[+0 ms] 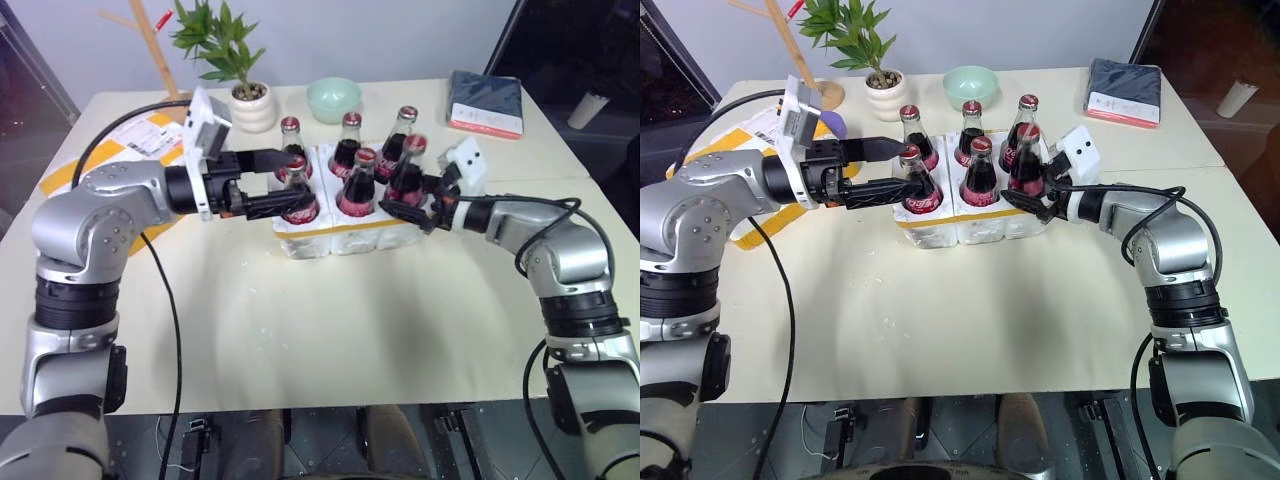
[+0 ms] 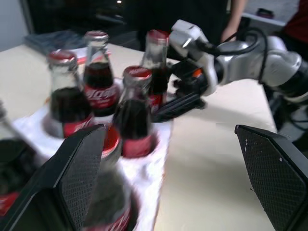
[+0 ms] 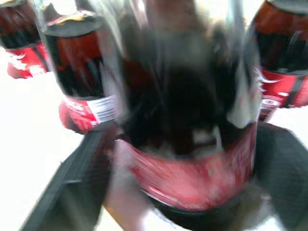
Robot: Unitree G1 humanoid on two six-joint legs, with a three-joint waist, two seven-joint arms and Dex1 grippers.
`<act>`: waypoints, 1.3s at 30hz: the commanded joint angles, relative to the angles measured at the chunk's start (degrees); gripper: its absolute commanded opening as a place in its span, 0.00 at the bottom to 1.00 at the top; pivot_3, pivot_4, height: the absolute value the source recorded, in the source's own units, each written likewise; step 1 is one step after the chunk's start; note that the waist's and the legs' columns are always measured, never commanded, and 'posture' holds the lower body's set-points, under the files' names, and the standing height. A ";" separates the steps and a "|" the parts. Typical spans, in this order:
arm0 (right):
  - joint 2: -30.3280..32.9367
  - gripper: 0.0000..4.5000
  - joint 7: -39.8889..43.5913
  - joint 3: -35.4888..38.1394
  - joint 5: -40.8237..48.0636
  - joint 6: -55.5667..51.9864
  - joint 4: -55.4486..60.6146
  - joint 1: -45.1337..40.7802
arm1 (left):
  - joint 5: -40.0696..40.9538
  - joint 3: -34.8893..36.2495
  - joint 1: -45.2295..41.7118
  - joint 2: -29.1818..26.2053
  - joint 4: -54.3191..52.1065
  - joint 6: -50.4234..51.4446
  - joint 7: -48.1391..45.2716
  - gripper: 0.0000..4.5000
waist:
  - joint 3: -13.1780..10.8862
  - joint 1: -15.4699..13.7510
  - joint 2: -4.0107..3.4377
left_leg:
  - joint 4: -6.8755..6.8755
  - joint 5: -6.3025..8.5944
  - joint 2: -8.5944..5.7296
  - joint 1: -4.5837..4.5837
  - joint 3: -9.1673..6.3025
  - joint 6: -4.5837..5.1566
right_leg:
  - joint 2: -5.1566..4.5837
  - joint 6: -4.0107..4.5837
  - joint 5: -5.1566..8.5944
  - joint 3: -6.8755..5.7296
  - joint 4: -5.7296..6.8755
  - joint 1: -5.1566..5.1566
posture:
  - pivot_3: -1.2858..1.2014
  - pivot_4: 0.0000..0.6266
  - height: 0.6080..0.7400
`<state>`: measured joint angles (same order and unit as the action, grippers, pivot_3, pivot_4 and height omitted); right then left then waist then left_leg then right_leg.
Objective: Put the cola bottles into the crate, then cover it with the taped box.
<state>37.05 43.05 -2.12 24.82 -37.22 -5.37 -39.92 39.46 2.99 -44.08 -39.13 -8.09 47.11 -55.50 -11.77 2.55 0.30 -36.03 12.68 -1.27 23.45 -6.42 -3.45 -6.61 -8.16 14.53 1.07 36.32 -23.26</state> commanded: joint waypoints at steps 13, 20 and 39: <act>15.63 0.99 11.35 25.32 21.04 -14.79 17.17 5.63 | -30.95 20.53 30.61 -13.51 -9.29 -17.92 23.80 1.00 | -0.03 -0.23 -0.02 | 0.19 0.01 0.00 0.05 0.01 0.02 | -0.01 0.01 0.00 0.02 -0.11 -0.08 | 0.52 0.24 0.99; 24.57 0.99 20.26 30.48 24.13 -14.74 19.86 14.80 | -49.33 30.48 55.64 -13.13 -7.26 -23.92 33.48 1.00 | -0.01 -0.27 -0.01 | 0.16 0.03 0.06 -0.06 0.18 0.03 | -0.04 0.04 0.02 0.09 -0.15 0.00 | 0.52 0.24 0.99; 25.41 0.99 14.82 34.75 34.02 -18.19 25.46 14.48 | -64.81 -0.79 24.97 -12.67 36.79 -43.17 47.55 1.00 | 0.12 -1.77 0.22 | 0.10 0.02 0.09 0.07 0.22 0.01 | -0.08 0.08 -0.13 -0.02 -0.12 -0.07 | 0.52 0.24 0.99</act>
<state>61.75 58.68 29.85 57.33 -55.38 18.92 -25.37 -23.90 2.50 -17.35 -51.02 25.53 5.85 -9.63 -11.65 0.78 0.52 -35.95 12.70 -1.18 23.52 -6.18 -3.45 -6.70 -8.09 14.39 1.07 36.19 -23.33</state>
